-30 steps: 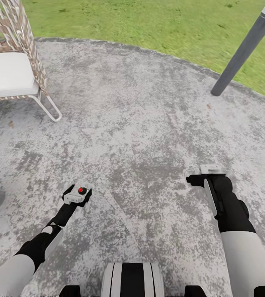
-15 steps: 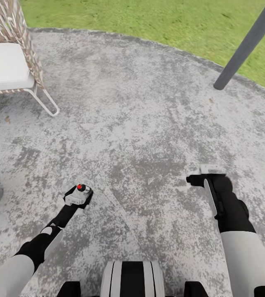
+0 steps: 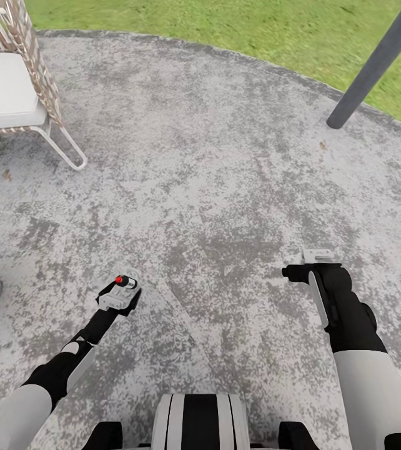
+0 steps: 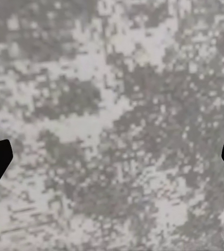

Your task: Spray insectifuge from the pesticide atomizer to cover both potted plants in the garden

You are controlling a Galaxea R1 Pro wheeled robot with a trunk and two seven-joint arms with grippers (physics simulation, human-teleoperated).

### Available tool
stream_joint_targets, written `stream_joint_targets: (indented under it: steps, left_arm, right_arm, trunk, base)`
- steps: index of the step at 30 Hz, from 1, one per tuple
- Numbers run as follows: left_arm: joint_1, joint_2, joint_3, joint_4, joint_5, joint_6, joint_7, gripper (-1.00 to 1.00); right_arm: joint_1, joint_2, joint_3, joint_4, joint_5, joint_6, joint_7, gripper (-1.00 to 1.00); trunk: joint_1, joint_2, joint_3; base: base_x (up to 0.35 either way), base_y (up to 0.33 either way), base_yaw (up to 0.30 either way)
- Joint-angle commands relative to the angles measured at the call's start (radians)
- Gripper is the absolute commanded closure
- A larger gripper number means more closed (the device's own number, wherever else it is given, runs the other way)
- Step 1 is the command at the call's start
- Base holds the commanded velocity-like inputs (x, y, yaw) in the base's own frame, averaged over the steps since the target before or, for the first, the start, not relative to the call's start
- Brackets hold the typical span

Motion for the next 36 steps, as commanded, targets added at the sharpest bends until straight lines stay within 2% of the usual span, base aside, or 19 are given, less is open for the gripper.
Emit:
stream_joint_targets:
  steps: [1,9,17,23,36]
  left_arm:
    - [0.000,0.005,0.000,0.000,-0.002,-0.001,0.000,-1.00]
    - [0.001,0.012,0.000,-0.002,-0.006,0.000,0.002,-1.00]
    - [-0.014,0.012,0.000,-0.003,-0.009,0.007,0.005,-1.00]
    - [-0.017,0.012,0.000,0.000,-0.009,0.006,0.041,-1.00]
    - [-0.067,0.012,0.000,0.030,-0.009,0.008,0.043,-1.00]
  right_arm:
    - [0.000,0.000,0.000,0.000,0.000,0.000,0.000,-1.00]
    - [0.000,0.000,0.000,0.000,0.000,0.000,0.000,-1.00]
    - [0.000,0.000,0.000,0.000,0.000,0.000,0.000,-1.00]
    - [0.000,0.000,0.000,0.000,0.000,0.000,0.000,-1.00]
    - [0.000,0.000,0.000,0.000,0.000,0.000,0.000,-1.00]
  trunk:
    - [0.000,0.000,0.000]
    - [0.000,0.000,0.000]
    - [0.004,-0.002,-0.031]
    - [0.004,-0.002,-0.031]
    - [0.004,-0.002,-0.031]
  base:
    - [0.000,0.000,0.000]
    - [0.000,0.000,0.000]
    - [0.000,0.000,0.000]
    - [0.000,0.000,0.000]
    - [0.000,0.000,0.000]
